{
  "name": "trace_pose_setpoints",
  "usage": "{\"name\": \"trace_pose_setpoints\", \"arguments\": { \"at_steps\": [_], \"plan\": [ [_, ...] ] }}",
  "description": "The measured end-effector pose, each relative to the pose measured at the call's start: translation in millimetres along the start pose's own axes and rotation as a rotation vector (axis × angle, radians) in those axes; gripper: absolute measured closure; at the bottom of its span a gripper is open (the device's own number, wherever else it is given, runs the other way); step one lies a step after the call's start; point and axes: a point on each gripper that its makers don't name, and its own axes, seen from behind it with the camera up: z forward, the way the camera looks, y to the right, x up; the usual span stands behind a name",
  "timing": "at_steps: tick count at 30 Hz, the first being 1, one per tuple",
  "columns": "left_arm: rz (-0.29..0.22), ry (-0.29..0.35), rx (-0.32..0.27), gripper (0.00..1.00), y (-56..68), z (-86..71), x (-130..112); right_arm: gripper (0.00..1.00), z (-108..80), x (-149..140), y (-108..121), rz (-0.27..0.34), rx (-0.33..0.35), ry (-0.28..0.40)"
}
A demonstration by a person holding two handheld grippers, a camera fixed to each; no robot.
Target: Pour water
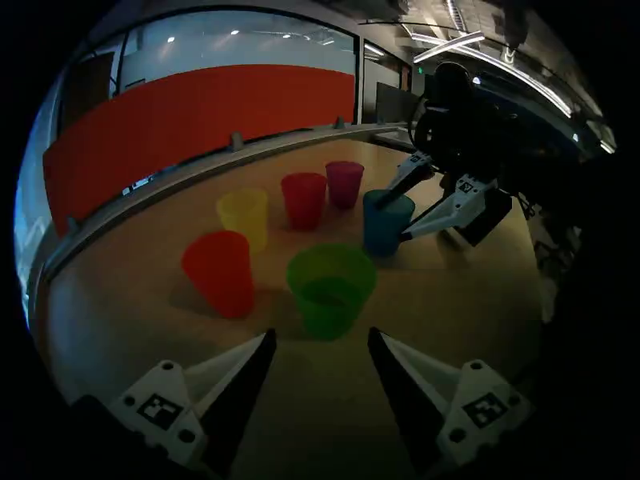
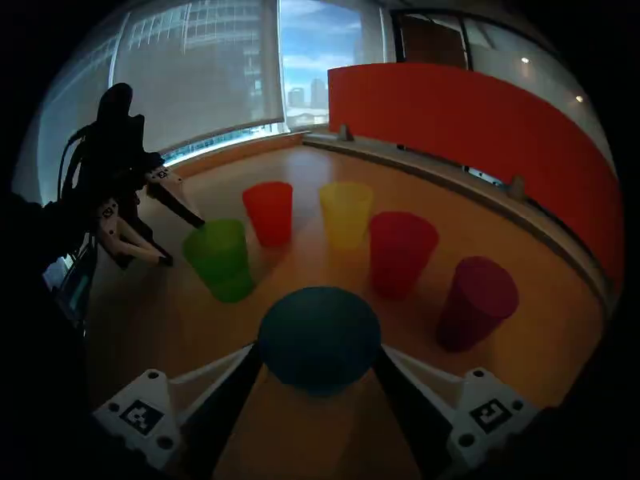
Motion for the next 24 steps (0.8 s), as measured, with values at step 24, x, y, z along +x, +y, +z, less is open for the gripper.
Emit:
{"name": "trace_pose_setpoints", "arguments": {
  "at_steps": [24],
  "plan": [
    [-0.087, 0.207, 0.286, 0.15, -35.1, -71.0, 11.4, 0.0, -99.9, -16.5, -4.0, 0.118, -0.224, 0.159]
  ]
}}
